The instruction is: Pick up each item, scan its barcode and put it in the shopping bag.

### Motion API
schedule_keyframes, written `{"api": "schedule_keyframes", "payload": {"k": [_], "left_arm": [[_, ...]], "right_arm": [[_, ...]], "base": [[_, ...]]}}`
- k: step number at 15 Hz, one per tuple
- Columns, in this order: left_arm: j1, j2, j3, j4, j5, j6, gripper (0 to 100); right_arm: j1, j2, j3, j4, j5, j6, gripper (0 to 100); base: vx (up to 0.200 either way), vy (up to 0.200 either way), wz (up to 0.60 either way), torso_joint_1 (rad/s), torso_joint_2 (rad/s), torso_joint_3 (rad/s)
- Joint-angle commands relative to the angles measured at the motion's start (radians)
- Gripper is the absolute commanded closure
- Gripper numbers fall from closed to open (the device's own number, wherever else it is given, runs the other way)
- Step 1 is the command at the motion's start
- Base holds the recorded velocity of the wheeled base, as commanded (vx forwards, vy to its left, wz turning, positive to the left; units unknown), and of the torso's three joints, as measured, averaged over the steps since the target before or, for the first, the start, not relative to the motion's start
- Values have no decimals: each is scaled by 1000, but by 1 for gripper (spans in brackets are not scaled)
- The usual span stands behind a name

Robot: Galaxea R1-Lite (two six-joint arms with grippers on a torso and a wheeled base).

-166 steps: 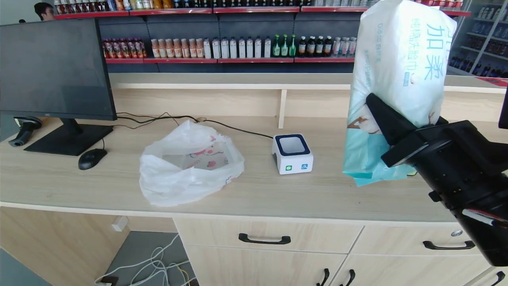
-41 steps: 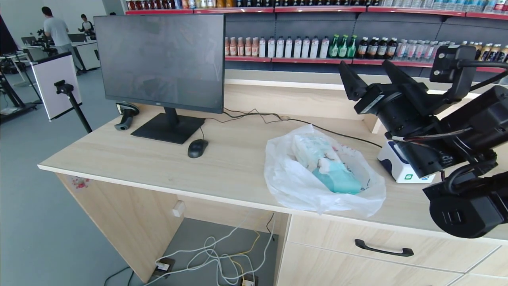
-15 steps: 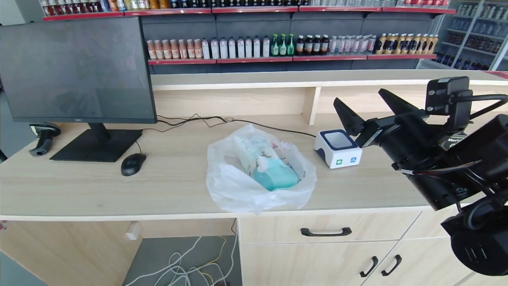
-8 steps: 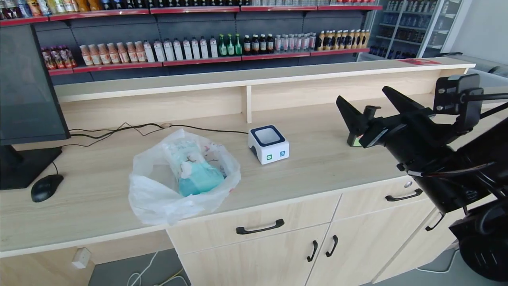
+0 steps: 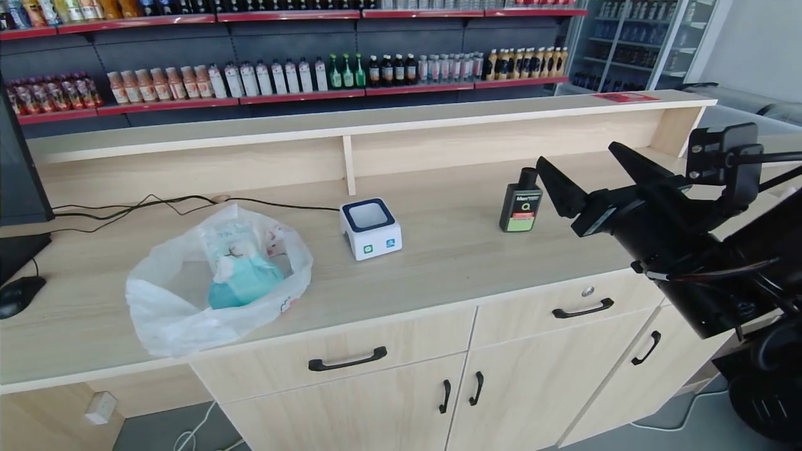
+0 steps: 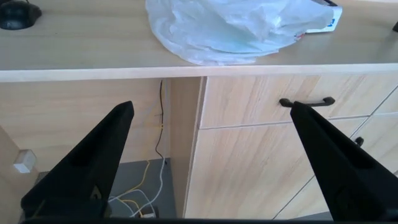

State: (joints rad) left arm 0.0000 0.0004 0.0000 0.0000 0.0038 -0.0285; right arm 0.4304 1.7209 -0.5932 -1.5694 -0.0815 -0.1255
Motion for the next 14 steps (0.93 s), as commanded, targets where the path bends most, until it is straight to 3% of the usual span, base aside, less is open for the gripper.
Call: {"api": "schedule_keyframes", "payload": {"k": [1, 4, 7, 11, 14], "left_arm": [[0, 0, 0, 0, 1, -1, 0], [0, 0, 0, 0, 2, -5, 0], [-2, 0, 0, 0, 1, -5, 0], [0, 0, 0, 0, 1, -5, 0], [-2, 0, 0, 0, 1, -4, 0]], "right_arm": [[1, 0, 3, -1, 0, 0, 0], [5, -15, 13, -1, 0, 0, 0], [28, -41, 75, -1, 8, -25, 0], [70, -61, 328, -1, 35, -14, 0], [64, -41, 316, -1, 35, 6, 0]], "base": [[0, -200, 600, 2, -2, 7], [0, -200, 600, 2, 2, 4], [0, -200, 0, 4, 2, 2], [0, -200, 0, 2, 2, 4], [0, -200, 0, -1, 2, 2]]}}
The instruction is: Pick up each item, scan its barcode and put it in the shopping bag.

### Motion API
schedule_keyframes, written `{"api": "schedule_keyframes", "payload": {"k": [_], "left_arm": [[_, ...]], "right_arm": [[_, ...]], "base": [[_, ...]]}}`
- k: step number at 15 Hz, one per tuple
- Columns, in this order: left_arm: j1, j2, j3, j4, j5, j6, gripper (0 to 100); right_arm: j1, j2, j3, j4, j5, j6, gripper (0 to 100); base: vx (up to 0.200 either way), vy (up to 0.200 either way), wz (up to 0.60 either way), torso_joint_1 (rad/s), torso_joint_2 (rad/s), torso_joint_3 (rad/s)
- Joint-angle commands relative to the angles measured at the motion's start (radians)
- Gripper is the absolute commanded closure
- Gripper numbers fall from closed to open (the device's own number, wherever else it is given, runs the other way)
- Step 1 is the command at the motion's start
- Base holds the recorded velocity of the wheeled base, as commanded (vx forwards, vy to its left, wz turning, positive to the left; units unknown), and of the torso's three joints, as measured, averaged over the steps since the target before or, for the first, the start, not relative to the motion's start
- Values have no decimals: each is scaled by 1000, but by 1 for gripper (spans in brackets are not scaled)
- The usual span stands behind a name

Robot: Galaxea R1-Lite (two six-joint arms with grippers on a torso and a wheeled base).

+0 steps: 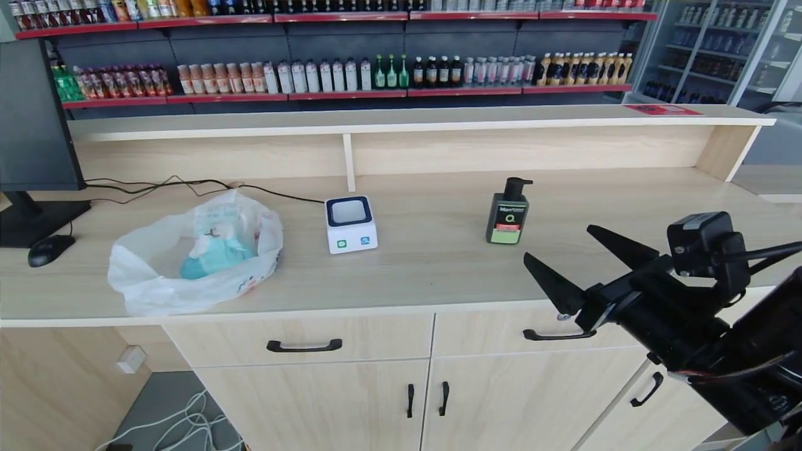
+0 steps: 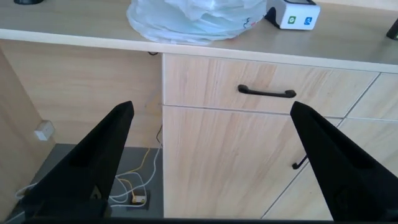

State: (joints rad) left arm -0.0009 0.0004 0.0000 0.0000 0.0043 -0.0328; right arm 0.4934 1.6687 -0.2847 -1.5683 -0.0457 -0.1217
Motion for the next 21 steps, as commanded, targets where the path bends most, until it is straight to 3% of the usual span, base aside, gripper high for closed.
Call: {"api": "schedule_keyframes", "payload": {"k": [1, 8, 13, 21], "left_arm": [[-1, 0, 0, 0, 0, 1, 0], [1, 0, 0, 0, 0, 1, 0], [1, 0, 0, 0, 0, -1, 0], [-1, 0, 0, 0, 0, 4, 0]], "right_arm": [[-1, 32, 5, -3, -2, 2, 0], [-15, 118, -59, -3, -13, 4, 0], [-200, 146, -67, -3, -25, 7, 0], [-153, 243, -186, -3, -25, 7, 0]], "base": [[200, 0, 0, 2, 7, -2], [200, 0, 0, 2, 0, 3], [0, 0, 0, 0, 0, 0], [0, 0, 0, 0, 0, 0]]}}
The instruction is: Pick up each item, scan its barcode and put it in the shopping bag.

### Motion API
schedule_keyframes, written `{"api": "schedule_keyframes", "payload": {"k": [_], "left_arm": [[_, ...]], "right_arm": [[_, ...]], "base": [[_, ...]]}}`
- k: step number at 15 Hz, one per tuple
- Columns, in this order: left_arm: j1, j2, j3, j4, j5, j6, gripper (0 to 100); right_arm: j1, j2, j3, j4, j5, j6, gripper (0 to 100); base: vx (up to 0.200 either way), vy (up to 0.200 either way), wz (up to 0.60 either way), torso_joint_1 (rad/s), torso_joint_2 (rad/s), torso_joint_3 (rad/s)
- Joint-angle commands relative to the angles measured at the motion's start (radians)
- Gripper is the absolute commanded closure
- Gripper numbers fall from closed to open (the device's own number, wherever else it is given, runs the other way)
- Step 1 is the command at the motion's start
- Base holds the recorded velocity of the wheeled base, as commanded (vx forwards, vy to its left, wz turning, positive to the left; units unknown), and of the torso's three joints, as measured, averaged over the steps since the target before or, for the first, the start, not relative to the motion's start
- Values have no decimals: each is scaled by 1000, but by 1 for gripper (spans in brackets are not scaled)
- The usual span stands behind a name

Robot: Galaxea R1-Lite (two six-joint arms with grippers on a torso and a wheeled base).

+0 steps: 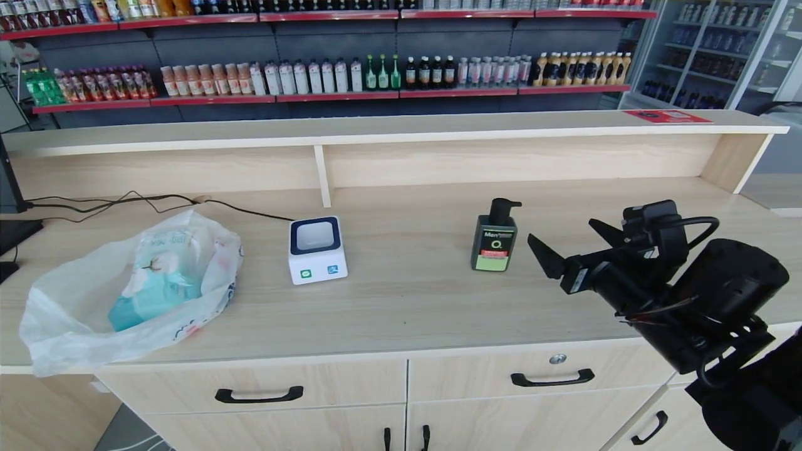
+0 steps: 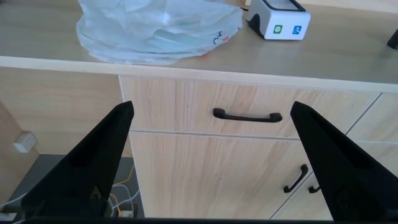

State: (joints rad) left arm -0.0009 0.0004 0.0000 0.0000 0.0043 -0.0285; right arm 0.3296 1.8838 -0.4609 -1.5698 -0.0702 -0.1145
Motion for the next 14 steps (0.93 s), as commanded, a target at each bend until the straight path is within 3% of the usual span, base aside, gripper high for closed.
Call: {"api": "schedule_keyframes", "payload": {"k": [1, 14], "left_arm": [[1, 0, 0, 0, 0, -1, 0], [-1, 0, 0, -2, 0, -1, 0]], "right_arm": [[17, 43, -13, -1, 0, -1, 0], [26, 186, -148, -1, -57, 35, 0]], "base": [[0, 0, 0, 0, 0, 0], [0, 0, 0, 0, 0, 0]]}}
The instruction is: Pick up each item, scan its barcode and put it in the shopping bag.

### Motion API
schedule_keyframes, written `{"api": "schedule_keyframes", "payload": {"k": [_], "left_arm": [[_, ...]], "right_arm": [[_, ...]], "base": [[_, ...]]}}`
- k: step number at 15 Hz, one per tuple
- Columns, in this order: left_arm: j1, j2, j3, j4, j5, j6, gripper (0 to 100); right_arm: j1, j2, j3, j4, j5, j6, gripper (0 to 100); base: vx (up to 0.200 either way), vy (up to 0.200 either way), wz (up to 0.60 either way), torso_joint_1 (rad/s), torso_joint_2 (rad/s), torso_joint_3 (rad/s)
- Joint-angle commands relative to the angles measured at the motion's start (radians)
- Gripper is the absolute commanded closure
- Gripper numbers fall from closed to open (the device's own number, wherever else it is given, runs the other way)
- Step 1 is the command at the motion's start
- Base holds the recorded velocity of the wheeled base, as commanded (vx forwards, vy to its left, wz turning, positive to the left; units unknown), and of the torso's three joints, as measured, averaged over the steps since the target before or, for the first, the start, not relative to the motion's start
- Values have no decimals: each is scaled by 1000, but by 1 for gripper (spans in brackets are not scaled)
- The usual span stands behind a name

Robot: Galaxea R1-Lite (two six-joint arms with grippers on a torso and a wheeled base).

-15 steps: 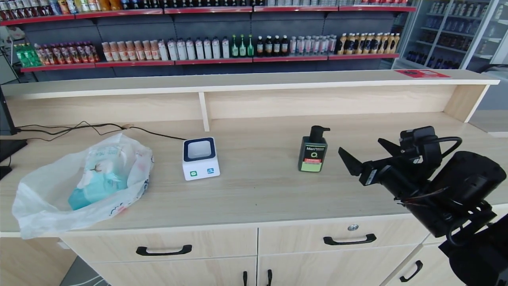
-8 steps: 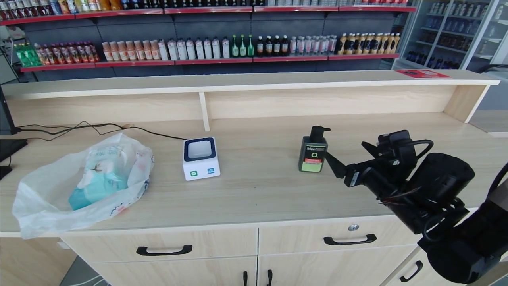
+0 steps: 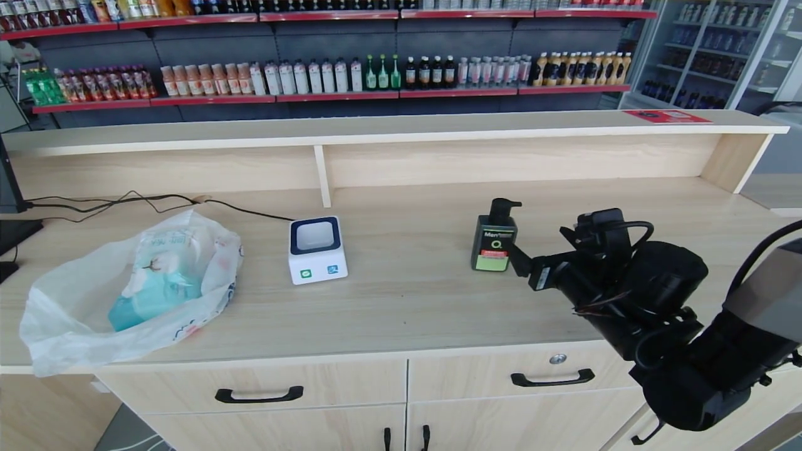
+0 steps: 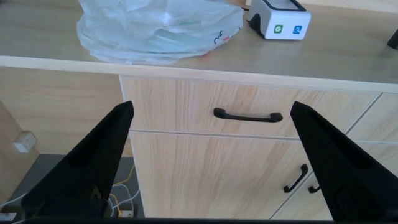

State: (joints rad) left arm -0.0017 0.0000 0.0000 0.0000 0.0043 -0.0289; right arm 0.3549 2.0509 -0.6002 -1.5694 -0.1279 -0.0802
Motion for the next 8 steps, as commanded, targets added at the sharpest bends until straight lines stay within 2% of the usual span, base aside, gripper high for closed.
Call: {"api": "schedule_keyframes", "payload": {"k": [1, 2, 8], "left_arm": [[2, 0, 0, 0, 0, 0, 0], [2, 0, 0, 0, 0, 0, 0], [2, 0, 0, 0, 0, 0, 0]], "right_arm": [[-1, 28, -41, -1, -16, 0, 0], [-1, 31, -46, -1, -59, 7, 0], [-1, 54, -75, -1, -75, 20, 0]], "base": [[0, 0, 0, 0, 0, 0], [0, 0, 0, 0, 0, 0], [0, 0, 0, 0, 0, 0]]}}
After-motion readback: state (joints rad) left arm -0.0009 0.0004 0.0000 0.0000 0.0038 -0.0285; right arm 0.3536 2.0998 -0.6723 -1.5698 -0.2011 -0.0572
